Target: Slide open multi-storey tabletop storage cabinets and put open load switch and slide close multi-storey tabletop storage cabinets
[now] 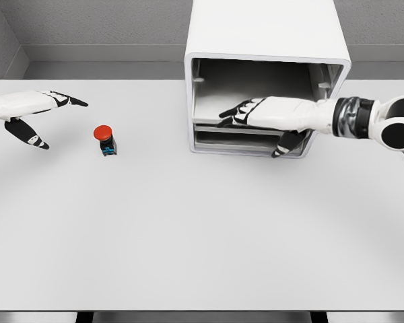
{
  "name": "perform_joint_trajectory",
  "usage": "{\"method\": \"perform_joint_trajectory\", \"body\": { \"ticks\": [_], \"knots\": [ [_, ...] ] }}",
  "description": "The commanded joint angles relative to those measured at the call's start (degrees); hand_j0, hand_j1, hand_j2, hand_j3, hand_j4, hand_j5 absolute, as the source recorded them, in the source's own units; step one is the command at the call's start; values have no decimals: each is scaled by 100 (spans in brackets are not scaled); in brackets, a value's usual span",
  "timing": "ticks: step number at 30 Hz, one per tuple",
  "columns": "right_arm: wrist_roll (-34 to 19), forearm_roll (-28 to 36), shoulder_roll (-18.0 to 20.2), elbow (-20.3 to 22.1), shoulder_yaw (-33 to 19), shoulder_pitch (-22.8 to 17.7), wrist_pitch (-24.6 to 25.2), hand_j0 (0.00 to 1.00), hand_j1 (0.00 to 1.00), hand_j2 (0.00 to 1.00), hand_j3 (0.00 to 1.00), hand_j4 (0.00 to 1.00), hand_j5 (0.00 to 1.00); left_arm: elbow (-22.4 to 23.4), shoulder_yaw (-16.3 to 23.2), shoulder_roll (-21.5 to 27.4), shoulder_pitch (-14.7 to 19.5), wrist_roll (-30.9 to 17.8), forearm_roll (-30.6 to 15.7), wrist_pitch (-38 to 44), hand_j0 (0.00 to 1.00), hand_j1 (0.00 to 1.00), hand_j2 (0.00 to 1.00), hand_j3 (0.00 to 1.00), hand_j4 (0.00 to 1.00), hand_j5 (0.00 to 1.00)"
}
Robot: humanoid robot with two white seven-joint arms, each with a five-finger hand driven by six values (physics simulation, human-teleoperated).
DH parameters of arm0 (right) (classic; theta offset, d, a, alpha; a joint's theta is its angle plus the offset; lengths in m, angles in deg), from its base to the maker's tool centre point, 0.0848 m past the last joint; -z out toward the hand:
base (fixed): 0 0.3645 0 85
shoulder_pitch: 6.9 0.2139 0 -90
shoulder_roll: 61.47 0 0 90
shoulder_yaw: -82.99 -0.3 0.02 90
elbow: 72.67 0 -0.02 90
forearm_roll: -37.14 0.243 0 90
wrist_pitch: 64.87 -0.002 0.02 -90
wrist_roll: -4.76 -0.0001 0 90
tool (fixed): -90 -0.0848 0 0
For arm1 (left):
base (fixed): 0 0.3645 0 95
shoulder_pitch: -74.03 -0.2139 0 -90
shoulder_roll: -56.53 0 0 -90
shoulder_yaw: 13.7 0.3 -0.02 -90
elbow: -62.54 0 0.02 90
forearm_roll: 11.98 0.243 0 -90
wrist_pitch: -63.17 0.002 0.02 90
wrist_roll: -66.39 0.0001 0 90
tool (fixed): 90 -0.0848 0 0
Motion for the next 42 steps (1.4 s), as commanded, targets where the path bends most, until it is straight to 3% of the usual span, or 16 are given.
{"method": "perform_joint_trajectory", "body": {
  "ticks": [1,14,18,25,42],
  "knots": [
    [-12,78,30,73,4,-9,-223,100,100,100,100,100,100,-7,-2,3,0,3,-34,14,100,100,100,100,100,100],
    [-12,51,320,434,-67,-202,-495,100,100,100,100,100,100,-25,-2,12,0,3,-43,14,100,100,100,100,100,100],
    [-12,51,461,495,-189,-308,-873,100,100,100,100,100,100,-25,-2,21,0,3,-43,14,100,100,100,100,100,100],
    [-12,51,514,636,-304,-492,-926,100,100,100,100,100,100,-34,-2,21,0,3,-43,14,100,100,100,100,100,100],
    [-12,51,681,689,-339,-580,-1234,100,100,100,100,100,100,-43,-2,12,0,3,-43,14,100,100,100,100,100,100]
  ]
}}
